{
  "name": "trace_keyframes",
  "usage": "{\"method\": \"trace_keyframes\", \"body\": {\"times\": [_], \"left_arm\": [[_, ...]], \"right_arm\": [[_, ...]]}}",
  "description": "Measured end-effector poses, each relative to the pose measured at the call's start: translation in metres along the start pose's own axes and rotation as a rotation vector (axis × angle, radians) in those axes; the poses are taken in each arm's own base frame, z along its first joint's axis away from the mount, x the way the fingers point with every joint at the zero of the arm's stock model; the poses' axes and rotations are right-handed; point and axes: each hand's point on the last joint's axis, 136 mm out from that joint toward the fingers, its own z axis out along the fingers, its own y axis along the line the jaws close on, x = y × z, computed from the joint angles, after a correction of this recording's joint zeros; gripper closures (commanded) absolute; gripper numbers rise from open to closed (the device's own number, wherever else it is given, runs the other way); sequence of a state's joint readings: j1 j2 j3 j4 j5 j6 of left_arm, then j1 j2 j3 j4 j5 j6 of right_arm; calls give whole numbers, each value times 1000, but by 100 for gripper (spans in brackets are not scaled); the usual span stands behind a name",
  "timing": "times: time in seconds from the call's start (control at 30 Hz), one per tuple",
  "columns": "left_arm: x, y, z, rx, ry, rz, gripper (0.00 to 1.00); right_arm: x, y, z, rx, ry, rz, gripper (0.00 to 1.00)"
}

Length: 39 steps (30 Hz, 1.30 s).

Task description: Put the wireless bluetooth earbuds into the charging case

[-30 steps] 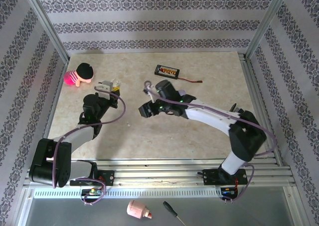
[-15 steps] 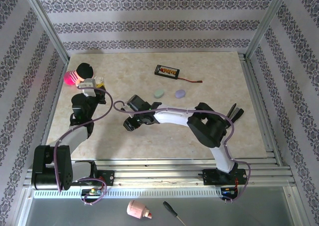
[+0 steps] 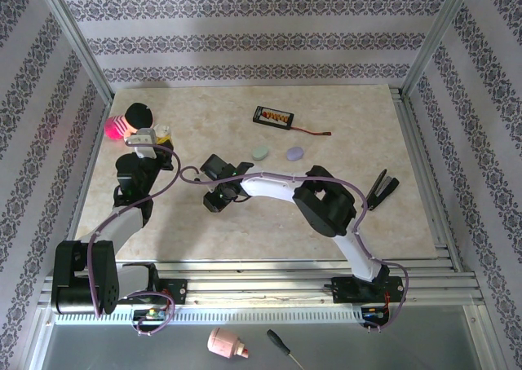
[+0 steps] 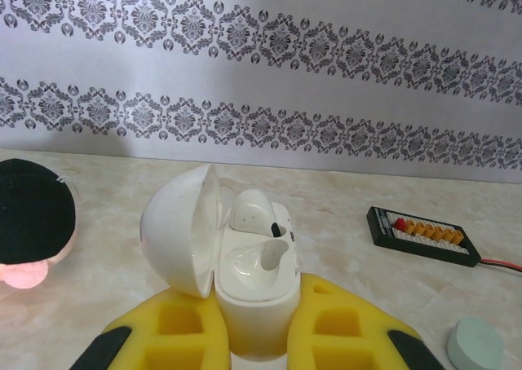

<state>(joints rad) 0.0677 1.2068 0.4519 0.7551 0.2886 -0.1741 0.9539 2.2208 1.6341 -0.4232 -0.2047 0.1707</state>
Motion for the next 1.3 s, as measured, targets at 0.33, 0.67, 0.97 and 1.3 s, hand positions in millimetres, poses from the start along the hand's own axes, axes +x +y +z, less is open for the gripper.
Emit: {"method": "trace_keyframes", "body": {"times": [0.33, 0.67, 0.97, 1.3], "left_arm": [[2, -5, -2, 24, 7, -16, 100], [0, -14, -6, 70, 8, -24, 100], [3, -21, -7, 116, 19, -44, 98], [3, -23, -8, 128, 22, -48, 98]], "right_arm": [[16, -15, -14, 36, 31, -18, 79], [74, -56, -54, 75, 91, 67, 77], [99, -71, -61, 95, 121, 102, 66], [94, -67, -87, 152, 71, 128, 50]]}}
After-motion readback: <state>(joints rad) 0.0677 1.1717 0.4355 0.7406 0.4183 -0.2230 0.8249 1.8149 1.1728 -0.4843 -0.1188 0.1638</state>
